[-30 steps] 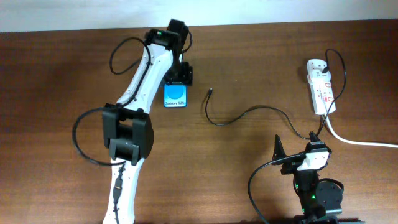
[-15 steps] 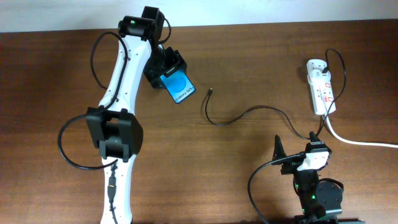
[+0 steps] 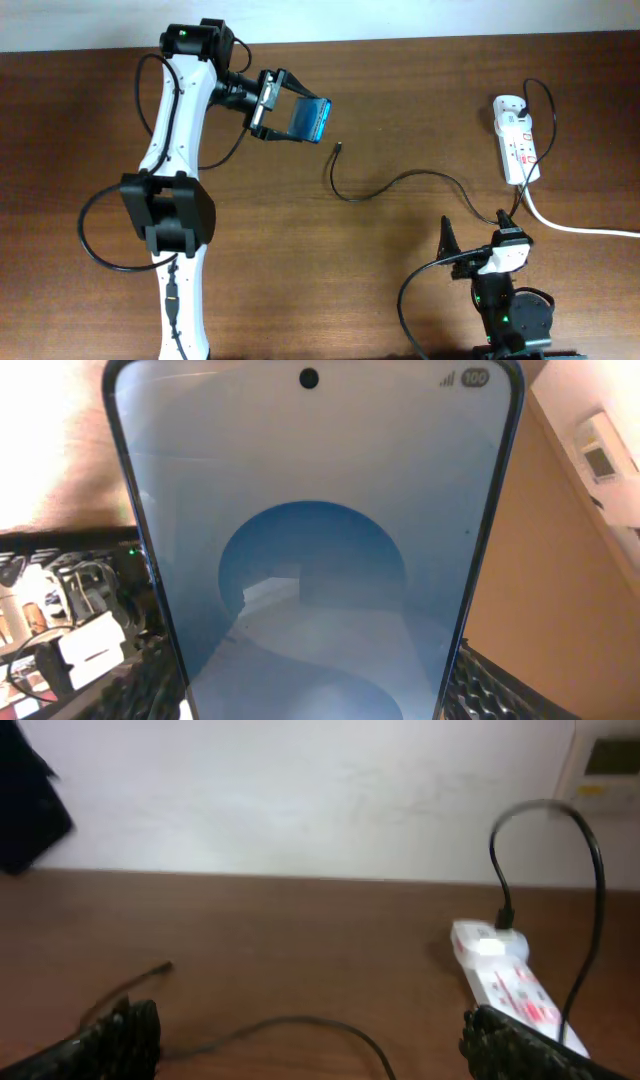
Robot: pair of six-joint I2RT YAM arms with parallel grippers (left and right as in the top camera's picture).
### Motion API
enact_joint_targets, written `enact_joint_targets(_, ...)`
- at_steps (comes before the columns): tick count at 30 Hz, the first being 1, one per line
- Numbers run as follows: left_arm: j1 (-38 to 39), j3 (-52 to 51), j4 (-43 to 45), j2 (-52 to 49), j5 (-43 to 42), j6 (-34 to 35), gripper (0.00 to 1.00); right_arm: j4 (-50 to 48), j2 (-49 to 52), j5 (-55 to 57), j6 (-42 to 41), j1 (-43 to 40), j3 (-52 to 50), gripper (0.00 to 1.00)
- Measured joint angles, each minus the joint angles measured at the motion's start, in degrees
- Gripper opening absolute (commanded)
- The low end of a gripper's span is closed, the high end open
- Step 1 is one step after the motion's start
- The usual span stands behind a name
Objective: Plug charger to phone and switch on socket
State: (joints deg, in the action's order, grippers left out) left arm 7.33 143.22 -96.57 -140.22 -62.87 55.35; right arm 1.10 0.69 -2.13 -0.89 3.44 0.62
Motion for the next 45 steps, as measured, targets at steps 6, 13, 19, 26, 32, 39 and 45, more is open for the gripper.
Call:
enact_joint_targets(6, 0.02, 0.0, -0.07, 0.0, 4.9, 3.04, 0.0, -2.03, 2.95, -3.52, -9.7, -0.02, 2.8, 0.99)
enact_joint_targets(13, 0.02, 0.02, -0.04, 0.0, 5.68, 3.48, 0.0, 9.22, 37.22, -15.47, -12.85, 0.0, 33.24, 0.98)
enact_joint_targets(19, 0.02, 0.04, 0.17, 0.0, 6.14, 3.74, 0.0, 22.77, 56.83, -18.53, -12.85, -0.02, 52.7, 0.98)
enact_joint_targets(26, 0.02, 0.07, 2.95, 0.0, 29.64, 13.49, 0.0, 15.28, 75.6, -28.94, -23.39, 0.04, 53.11, 1.0)
enact_joint_targets(32, 3.78, 0.07, 1.68, 0.0, 39.93, 23.39, 0.0, -9.73, 91.36, -39.8, -36.54, 11.93, 53.33, 0.73)
enact_joint_targets(39, 11.1, 0.07, 0.57, 0.0, 40.7, 23.82, 0.0, -9.29, 93.15, -33.2, -47.1, 16.33, 53.33, 0.6)
enact_joint_targets(45, 15.63, 0.07, 3.58, 0.0, 43.28, 23.85, 0.0, -7.93, 95.91, -31.08, -51.43, 16.46, 53.33, 0.53)
